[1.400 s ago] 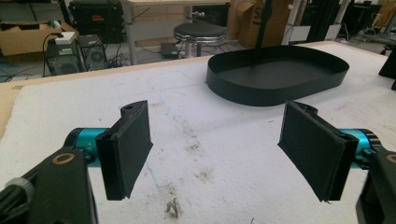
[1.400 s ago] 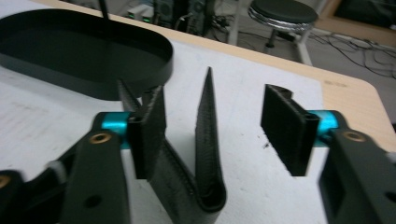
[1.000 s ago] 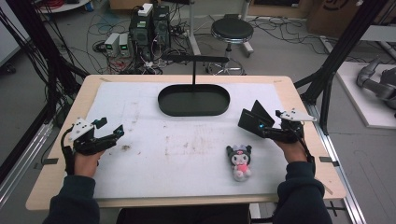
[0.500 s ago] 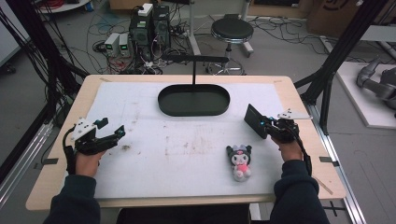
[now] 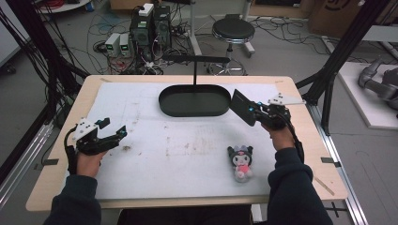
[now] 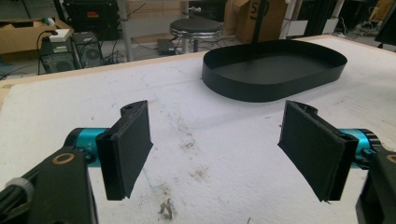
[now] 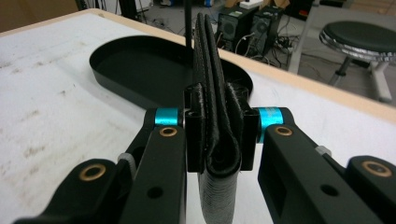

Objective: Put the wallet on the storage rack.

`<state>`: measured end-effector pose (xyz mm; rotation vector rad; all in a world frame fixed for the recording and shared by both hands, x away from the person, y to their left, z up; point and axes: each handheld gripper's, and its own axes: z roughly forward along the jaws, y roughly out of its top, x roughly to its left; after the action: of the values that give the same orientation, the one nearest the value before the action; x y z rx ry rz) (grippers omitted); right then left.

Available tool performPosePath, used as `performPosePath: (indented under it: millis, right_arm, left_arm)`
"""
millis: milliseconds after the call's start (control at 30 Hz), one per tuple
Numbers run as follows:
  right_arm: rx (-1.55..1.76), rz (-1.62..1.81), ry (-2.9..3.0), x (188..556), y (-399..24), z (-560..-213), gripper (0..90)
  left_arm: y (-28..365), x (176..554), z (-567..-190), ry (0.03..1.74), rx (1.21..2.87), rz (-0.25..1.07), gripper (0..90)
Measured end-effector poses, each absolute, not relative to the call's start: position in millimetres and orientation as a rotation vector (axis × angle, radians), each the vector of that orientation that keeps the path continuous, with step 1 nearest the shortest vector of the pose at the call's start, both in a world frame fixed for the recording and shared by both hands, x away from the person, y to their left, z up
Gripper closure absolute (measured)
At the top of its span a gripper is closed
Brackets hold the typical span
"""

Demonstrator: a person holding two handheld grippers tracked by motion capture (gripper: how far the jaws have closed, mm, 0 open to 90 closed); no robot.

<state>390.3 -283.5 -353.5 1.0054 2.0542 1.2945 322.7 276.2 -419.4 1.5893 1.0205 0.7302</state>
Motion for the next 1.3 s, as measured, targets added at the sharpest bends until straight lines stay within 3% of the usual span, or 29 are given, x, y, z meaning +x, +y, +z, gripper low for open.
performPosePath:
  millis: [533,933,1300]
  right_arm:
    - [0.910,1.135,2.122,458.0,-197.7,-349.0,79.2]
    - [0.930,1.022,2.075,496.9,-170.5,-373.5,79.1]
    - [0.970,0.900,2.048,510.2,-162.6,-397.9,78.9]
  left_arm:
    - [283.5,322.1,-420.8,1.029,1.577,0.734,25.2]
    - [284.2,323.3,-421.6,1.023,1.582,0.729,25.3]
    - [285.6,322.0,-422.1,1.031,1.575,0.731,25.3]
